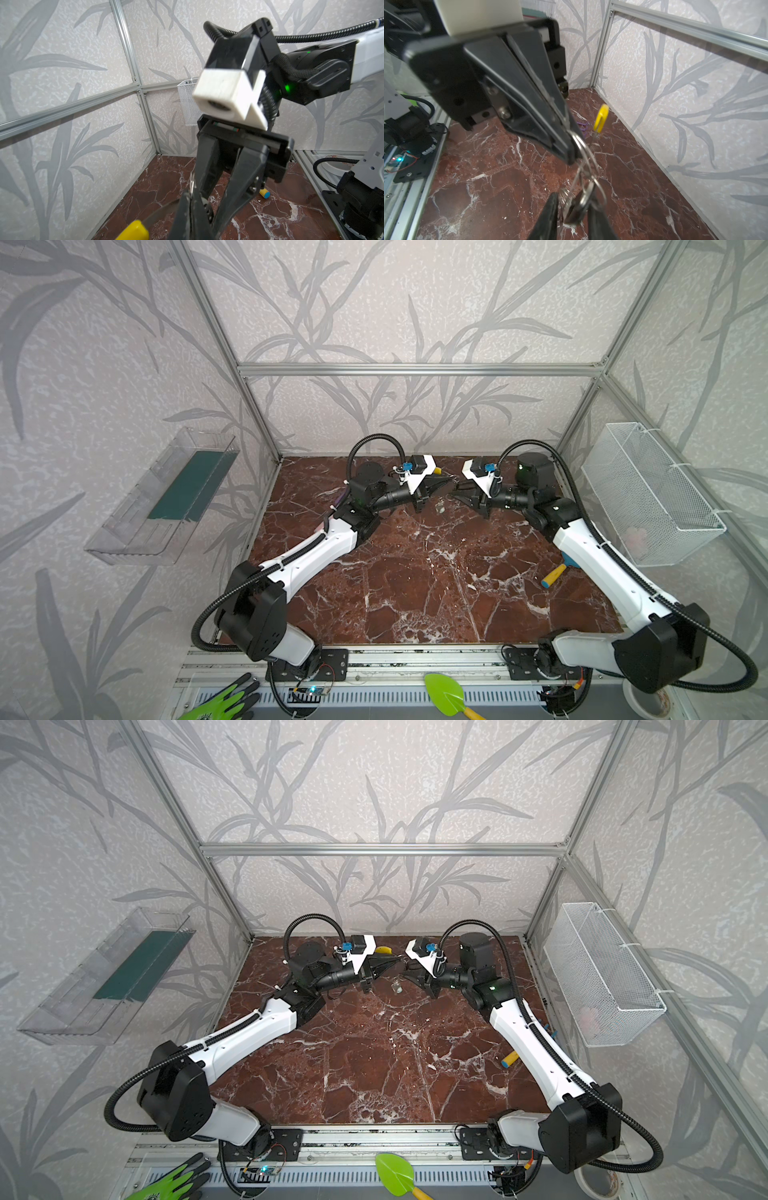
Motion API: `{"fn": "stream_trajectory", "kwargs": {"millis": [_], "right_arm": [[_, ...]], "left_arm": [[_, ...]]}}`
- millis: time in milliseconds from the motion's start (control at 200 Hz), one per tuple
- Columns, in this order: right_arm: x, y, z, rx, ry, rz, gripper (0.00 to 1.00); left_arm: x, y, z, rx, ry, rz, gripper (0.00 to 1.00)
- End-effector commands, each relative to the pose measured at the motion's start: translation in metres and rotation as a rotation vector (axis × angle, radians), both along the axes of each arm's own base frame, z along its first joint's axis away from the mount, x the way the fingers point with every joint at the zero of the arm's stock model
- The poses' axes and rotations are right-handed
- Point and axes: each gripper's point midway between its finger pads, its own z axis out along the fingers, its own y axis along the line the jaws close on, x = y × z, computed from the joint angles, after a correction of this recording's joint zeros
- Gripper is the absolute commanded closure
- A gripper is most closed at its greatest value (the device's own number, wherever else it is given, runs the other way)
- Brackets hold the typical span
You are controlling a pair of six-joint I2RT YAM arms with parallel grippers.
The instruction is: Put the keys on the keyring
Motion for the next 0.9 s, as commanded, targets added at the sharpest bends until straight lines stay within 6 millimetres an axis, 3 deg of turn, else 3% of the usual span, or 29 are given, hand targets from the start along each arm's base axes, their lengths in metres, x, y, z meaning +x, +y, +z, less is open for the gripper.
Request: {"fn": "stream_trajectory", "kwargs": {"millis": [0,305,435,755,900], "right_arm": [[0.010,-0.017,-0.002,-0.046,-0.052,-0.117,0.69],[-0.011,-0.026,0.026,0.025,-0.309,-0.118,0.64],[-0.018,-0.025,0.026,0.031,-0.321,-0.095,0.63],[-0.028,-0.041,0.067,0.192,-0.412,-0.118,0.55],[-0.025,-0.034,0.078,0.264,-0.356,-0.065,0.56]], "left_arm": [[-0.014,0.002,0.030,-0.048,-0.074,-0.049,1.00],[-0.017,0.003,0.030,-0.034,-0.066,-0.081,1.00],[-0.018,0.002,0.030,-0.030,-0.060,-0.096,1.00],[-0.018,0.005,0.029,-0.017,-0.056,-0.100,1.00],[-0.022,0.003,0.027,-0.013,-0.050,-0.133,1.00]]}}
